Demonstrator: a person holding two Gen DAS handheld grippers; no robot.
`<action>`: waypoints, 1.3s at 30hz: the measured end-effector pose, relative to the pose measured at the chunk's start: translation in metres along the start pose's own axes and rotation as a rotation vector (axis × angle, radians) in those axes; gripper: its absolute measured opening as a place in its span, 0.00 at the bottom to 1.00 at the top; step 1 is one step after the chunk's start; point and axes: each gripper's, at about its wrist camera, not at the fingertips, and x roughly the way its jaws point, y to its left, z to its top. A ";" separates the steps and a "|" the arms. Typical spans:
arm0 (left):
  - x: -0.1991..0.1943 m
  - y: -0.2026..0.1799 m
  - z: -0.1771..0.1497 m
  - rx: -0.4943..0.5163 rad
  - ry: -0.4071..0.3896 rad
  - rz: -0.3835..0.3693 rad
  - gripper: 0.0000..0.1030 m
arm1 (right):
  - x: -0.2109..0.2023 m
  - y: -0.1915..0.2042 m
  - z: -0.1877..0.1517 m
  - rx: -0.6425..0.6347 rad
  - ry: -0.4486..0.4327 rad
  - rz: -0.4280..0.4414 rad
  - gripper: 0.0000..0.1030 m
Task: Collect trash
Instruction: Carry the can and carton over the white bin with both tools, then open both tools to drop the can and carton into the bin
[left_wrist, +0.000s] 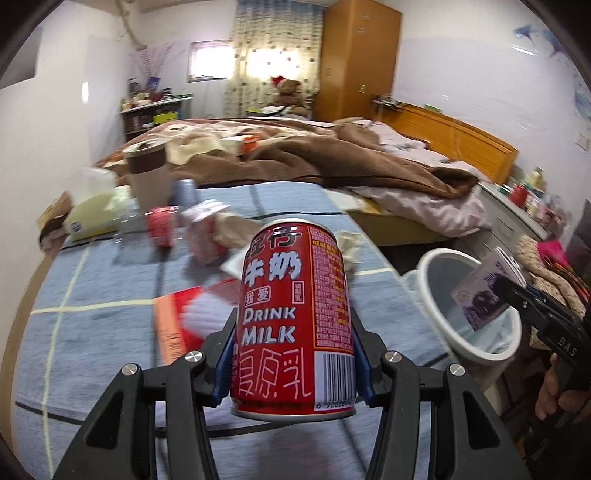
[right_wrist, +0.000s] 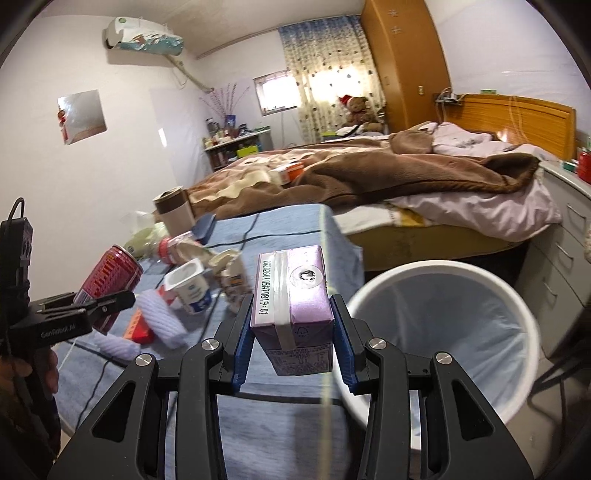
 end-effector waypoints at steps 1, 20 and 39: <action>0.002 -0.008 0.002 0.006 0.000 -0.014 0.52 | -0.001 -0.003 0.000 0.004 -0.002 -0.007 0.39; 0.059 -0.139 0.018 0.168 0.079 -0.252 0.52 | 0.004 -0.090 -0.005 0.098 0.067 -0.151 0.39; 0.109 -0.200 0.013 0.228 0.164 -0.324 0.70 | 0.011 -0.134 -0.018 0.153 0.162 -0.248 0.41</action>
